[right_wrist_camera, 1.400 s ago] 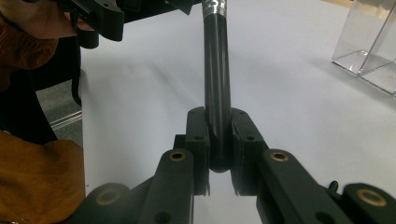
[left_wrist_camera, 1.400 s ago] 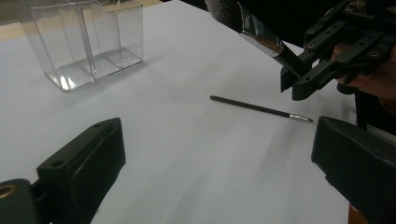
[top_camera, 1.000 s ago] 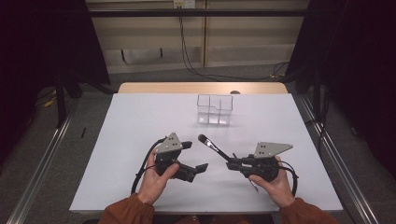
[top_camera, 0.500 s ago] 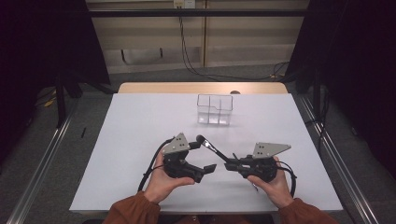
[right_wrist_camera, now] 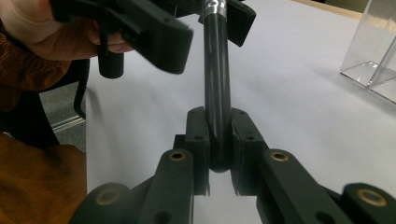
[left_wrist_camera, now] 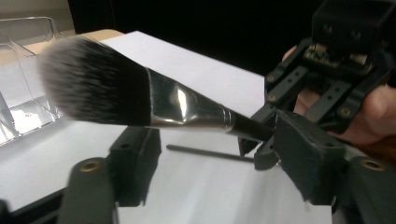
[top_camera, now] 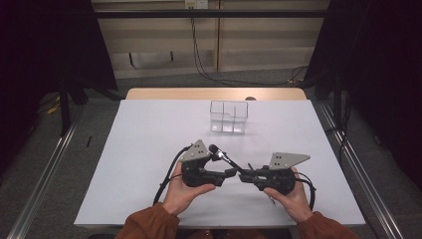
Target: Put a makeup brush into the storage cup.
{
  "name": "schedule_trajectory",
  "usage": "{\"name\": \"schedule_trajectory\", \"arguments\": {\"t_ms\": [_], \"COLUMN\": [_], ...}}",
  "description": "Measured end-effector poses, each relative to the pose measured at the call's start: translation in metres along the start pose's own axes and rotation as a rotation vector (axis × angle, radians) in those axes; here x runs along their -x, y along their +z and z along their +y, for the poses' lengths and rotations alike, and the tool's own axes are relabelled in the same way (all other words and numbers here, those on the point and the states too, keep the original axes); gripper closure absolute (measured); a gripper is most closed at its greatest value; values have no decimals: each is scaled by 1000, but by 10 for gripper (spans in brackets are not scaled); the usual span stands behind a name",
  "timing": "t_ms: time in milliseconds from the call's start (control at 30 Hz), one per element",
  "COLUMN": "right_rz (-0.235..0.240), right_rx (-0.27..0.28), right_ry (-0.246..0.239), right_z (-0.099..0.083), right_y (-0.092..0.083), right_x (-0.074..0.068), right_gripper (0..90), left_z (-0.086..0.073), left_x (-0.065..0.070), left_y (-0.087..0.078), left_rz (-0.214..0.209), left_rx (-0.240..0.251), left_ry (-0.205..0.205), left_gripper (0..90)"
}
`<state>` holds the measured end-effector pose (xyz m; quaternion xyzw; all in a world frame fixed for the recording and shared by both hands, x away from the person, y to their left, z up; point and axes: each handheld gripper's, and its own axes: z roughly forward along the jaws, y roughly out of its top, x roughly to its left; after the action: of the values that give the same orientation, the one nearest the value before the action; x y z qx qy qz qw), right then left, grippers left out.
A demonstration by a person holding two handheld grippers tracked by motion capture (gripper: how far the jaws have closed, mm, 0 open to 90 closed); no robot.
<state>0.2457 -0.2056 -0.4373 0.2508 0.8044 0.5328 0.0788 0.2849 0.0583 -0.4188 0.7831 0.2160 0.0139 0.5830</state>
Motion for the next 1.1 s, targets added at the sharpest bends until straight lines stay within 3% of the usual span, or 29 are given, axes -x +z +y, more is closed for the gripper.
{"name": "schedule_trajectory", "arguments": {"t_ms": [133, 200, 467, 800, 967, 1100], "right_rz": [0, 3, 18, 25, 34, 41], "right_rx": [0, 0, 2, -11, -19, -31], "right_ry": [-1, 0, 0, -11, -20, -29], "right_z": [0, 0, -2, -3, -4, -4], "right_y": [0, 0, 1, 4, 5, 8], "right_x": [-1, -1, -1, -3, -3, -5], "right_gripper": [800, 800, 799, 799, 799, 796], "left_z": [1, 1, 2, 2, 4, 5], "left_x": [0, 0, 0, -1, -1, 1], "left_y": [-3, -4, -6, -8, -9, -10], "left_rz": [4, 11, -26, -57, -98, -119], "left_rx": [23, 37, 54, 59, 70, 75], "left_ry": [-20, -11, -53, -84, -126, -134], "left_gripper": [453, 486, 601, 651, 708, 748]}}
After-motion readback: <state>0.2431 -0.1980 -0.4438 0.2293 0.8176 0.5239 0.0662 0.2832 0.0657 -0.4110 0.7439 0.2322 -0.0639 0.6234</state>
